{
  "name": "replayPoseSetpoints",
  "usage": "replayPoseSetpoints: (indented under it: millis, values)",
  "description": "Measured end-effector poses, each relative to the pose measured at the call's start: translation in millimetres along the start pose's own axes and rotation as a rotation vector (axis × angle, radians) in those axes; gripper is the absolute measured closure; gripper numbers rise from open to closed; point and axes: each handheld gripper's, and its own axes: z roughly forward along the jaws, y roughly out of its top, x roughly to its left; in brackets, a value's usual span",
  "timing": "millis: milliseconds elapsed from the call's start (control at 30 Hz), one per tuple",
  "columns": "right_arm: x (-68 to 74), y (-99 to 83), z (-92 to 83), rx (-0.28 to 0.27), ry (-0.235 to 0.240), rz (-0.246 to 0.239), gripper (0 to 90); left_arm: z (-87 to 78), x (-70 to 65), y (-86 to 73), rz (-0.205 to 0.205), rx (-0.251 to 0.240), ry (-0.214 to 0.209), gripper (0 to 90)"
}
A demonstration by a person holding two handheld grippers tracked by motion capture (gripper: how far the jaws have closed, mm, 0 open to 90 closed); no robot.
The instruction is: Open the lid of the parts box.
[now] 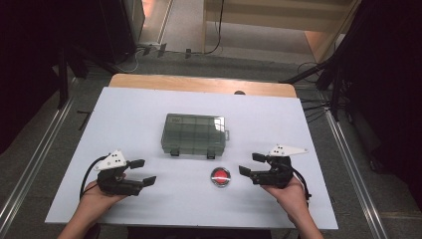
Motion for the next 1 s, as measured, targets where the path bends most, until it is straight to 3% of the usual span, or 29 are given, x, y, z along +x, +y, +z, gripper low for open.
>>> replayPoseSetpoints:
  millis: [267,533,767,900,1000]
  values:
    - [-0.7,6.8,6.6,0.003,-0.001,-0.005,26.3,0.2,0.0,0.1,0.0,0.005,0.0,22.9]
    - [-2.1,12.6,15.8,0.029,0.015,-0.009,36.4,0.8,0.7,0.3,-0.002,0.005,0.001,22.9]
    - [-1.5,19.5,26.4,0.051,0.025,-0.022,53.9,1.0,0.5,0.2,-0.004,0.006,0.001,22.9]
    - [-3.6,23.8,35.4,0.074,0.046,-0.014,70.8,1.3,1.0,0.3,-0.007,0.006,0.001,22.9]
    - [-4.6,25.9,38.4,0.086,0.053,-0.01,77.5,1.4,1.3,0.4,-0.008,0.005,0.001,22.9]
